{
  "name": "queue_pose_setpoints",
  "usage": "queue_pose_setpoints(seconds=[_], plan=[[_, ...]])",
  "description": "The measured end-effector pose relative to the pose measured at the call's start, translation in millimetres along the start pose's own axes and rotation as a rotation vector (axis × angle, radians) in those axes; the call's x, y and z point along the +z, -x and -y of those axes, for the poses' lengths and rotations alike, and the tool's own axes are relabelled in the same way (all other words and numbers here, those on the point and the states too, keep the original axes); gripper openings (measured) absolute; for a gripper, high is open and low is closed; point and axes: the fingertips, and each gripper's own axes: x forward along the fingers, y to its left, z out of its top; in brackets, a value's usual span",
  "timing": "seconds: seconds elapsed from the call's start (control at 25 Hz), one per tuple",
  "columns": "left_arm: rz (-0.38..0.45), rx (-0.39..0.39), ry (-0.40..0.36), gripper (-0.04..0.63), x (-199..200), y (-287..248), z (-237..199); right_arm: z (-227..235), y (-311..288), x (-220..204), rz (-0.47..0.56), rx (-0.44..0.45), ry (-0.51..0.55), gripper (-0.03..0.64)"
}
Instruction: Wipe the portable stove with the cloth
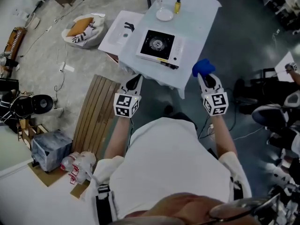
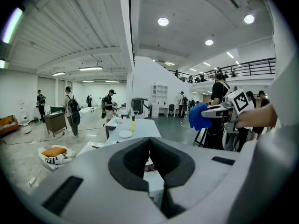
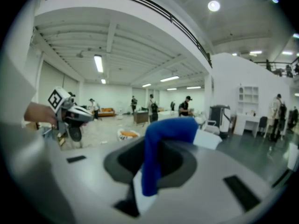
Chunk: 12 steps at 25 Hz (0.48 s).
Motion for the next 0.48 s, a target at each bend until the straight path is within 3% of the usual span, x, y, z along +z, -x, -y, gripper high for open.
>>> queue_pose_setpoints(seconds=[0.48], plan=[[-0.036, -0.01, 0.013, 0.032, 15, -69, 13, 57, -36, -15, -0.045, 0.021, -0.023, 0.081]])
